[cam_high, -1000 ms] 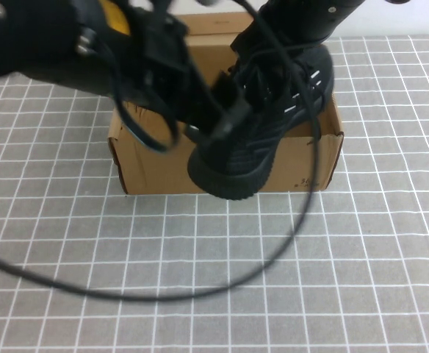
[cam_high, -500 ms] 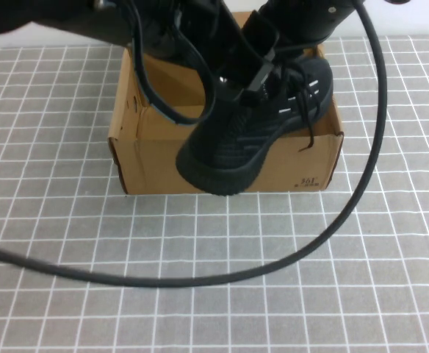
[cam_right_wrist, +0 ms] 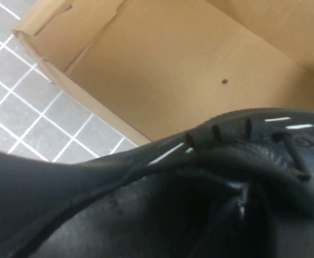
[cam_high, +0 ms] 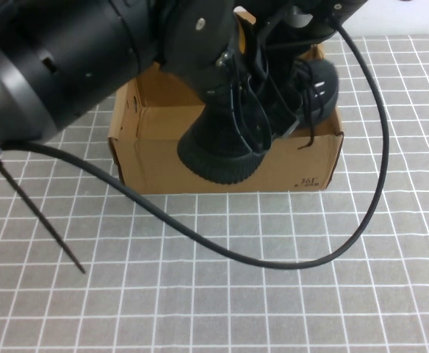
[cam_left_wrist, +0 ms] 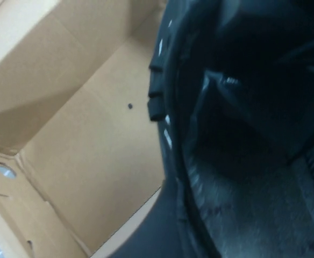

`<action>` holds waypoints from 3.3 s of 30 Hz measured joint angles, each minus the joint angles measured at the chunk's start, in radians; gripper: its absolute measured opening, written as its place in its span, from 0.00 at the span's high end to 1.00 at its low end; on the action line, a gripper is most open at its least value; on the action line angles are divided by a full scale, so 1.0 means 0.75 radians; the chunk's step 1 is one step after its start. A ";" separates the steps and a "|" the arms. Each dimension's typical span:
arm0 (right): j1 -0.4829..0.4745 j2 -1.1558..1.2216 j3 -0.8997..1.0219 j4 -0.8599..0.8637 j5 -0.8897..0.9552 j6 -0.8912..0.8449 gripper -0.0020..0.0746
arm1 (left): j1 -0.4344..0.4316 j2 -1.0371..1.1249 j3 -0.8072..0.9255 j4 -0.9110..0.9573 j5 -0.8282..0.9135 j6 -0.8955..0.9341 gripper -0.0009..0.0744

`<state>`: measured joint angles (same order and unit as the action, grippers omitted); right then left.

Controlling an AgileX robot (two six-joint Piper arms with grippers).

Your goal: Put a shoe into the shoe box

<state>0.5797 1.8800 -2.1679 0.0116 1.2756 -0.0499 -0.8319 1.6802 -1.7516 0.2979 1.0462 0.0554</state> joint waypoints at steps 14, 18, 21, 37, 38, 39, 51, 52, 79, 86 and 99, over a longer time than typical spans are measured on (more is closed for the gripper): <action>0.000 0.002 0.000 -0.015 -0.009 0.000 0.98 | -0.008 0.012 -0.015 0.058 0.065 -0.024 0.10; 0.000 0.007 0.000 -0.006 -0.007 -0.005 0.98 | -0.006 0.012 -0.015 0.055 0.107 -0.036 0.10; 0.000 0.007 0.000 0.008 -0.004 -0.007 0.98 | -0.004 0.018 -0.015 0.038 0.131 -0.042 0.10; 0.000 0.010 0.000 -0.008 0.009 -0.015 0.98 | -0.001 0.024 0.075 0.013 0.035 -0.031 0.10; 0.000 0.013 0.000 -0.015 0.012 -0.015 0.98 | -0.001 0.021 0.093 0.015 0.006 -0.031 0.10; 0.000 0.013 0.000 -0.015 0.015 -0.018 0.98 | -0.001 0.022 0.107 0.015 -0.014 -0.031 0.10; -0.001 0.021 0.000 -0.026 0.024 -0.020 0.98 | 0.001 0.016 0.137 0.015 -0.057 -0.036 0.36; -0.001 0.021 0.000 -0.026 0.024 -0.020 0.98 | 0.001 0.016 0.137 0.015 -0.057 -0.039 0.43; 0.013 -0.059 0.000 -0.239 -0.007 -0.020 0.44 | 0.054 -0.066 0.151 0.110 -0.070 0.075 0.94; 0.004 -0.160 -0.008 -0.495 -0.009 -0.017 0.74 | 0.195 -0.069 0.153 0.096 -0.143 0.294 0.94; -0.116 -0.217 -0.008 -0.455 -0.009 0.034 0.99 | 0.390 -0.069 0.159 -0.255 -0.326 0.804 0.94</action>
<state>0.4927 1.7175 -2.1737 -0.3296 1.2687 -0.0244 -0.5391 1.6282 -1.6325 0.1070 0.8018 0.6585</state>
